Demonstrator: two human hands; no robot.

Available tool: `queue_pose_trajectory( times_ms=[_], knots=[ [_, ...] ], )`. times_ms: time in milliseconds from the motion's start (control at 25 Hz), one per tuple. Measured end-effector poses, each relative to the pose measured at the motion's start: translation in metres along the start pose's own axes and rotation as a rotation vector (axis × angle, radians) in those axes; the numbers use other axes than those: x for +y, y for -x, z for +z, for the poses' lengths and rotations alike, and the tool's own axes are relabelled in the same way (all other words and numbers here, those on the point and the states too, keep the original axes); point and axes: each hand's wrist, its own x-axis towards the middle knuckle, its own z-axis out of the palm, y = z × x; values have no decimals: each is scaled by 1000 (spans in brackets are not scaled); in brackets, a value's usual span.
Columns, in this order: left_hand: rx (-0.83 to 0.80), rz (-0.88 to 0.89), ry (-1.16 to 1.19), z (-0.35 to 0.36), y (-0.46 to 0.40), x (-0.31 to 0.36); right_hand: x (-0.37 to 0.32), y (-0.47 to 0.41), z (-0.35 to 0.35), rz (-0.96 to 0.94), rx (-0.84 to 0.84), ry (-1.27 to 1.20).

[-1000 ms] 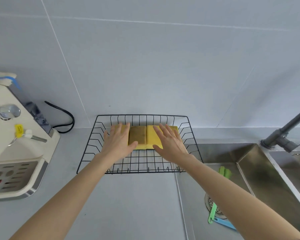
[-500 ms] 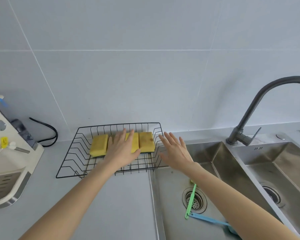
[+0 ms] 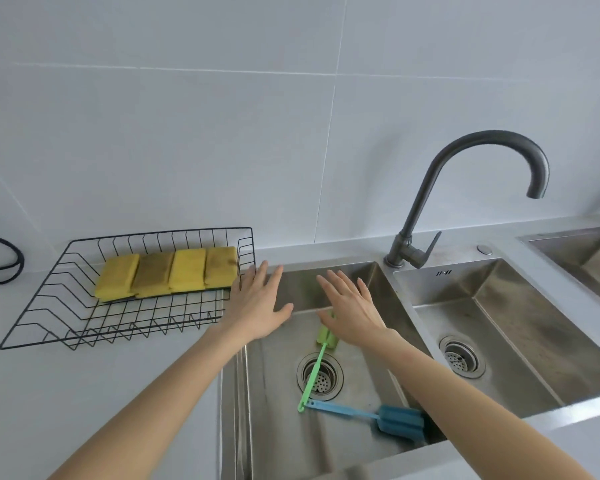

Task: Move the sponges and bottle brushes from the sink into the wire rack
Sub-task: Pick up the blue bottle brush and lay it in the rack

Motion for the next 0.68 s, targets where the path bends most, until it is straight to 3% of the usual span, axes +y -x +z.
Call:
queue_pose_trajectory(
  times_ms=[680],
  knots=[
    [-342,49,50,114,-21,77,105,20,68,41,-262,-44]
  ],
)
